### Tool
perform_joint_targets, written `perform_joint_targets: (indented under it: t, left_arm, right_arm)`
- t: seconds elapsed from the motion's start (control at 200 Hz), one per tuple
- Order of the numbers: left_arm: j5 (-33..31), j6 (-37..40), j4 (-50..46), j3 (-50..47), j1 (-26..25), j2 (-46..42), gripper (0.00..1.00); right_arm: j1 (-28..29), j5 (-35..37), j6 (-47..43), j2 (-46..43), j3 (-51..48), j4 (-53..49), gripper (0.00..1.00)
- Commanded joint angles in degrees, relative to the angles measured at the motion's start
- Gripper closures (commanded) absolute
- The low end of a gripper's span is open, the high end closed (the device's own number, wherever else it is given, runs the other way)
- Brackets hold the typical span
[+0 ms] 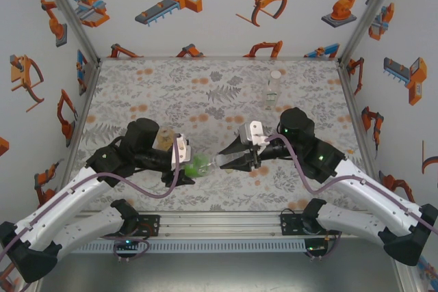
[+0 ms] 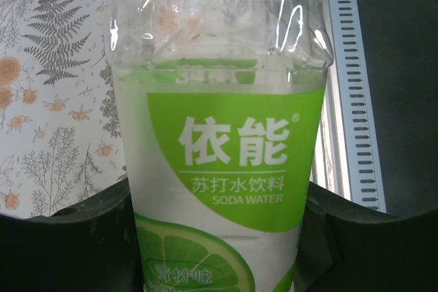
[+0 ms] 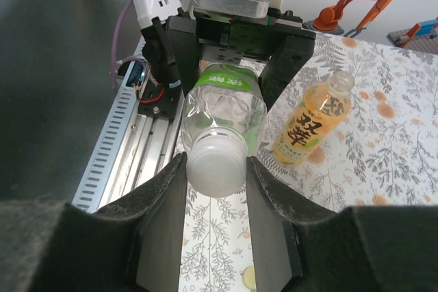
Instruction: Screw on the bottle caps
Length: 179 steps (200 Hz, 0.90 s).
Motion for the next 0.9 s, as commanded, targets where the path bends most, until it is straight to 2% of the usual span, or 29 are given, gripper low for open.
perform_joint_targets:
  t: [0.0,0.265,0.391,0.526,0.661,0.891]
  left_arm:
    - [2.9,0.5,4.4,0.8,-0.3,-0.5,1.0]
    - [4.7,-0.7,6.7,0.4,-0.3,-1.1,1.0]
    - [2.5,-2.0,7.9,0.4,-0.3,-1.2,1.0]
    - [0.3,-3.9,10.1,0.2,-0.4,-1.4,1.0]
    - [-0.2,-5.1,14.3,-0.6,-1.1,-1.0,1.0]
    - [-5.5,-5.5,19.8,-0.8,-3.6,3.3,1.0]
  right_arm:
    - [1.9,-1.4,-0.4,0.7,-0.8,3.7,0.92]
    - [2.1,-1.2,0.1,0.7,-1.0,3.0,0.92]
    - [2.1,3.8,4.8,0.1,-1.0,3.0,0.99]
    - [2.1,12.1,16.6,-1.8,-3.2,5.5,1.0]
    - [2.1,21.4,32.4,-3.5,-5.6,8.2,1.0]
    - [2.1,34.1,56.5,-4.8,-5.6,0.8,1.0]
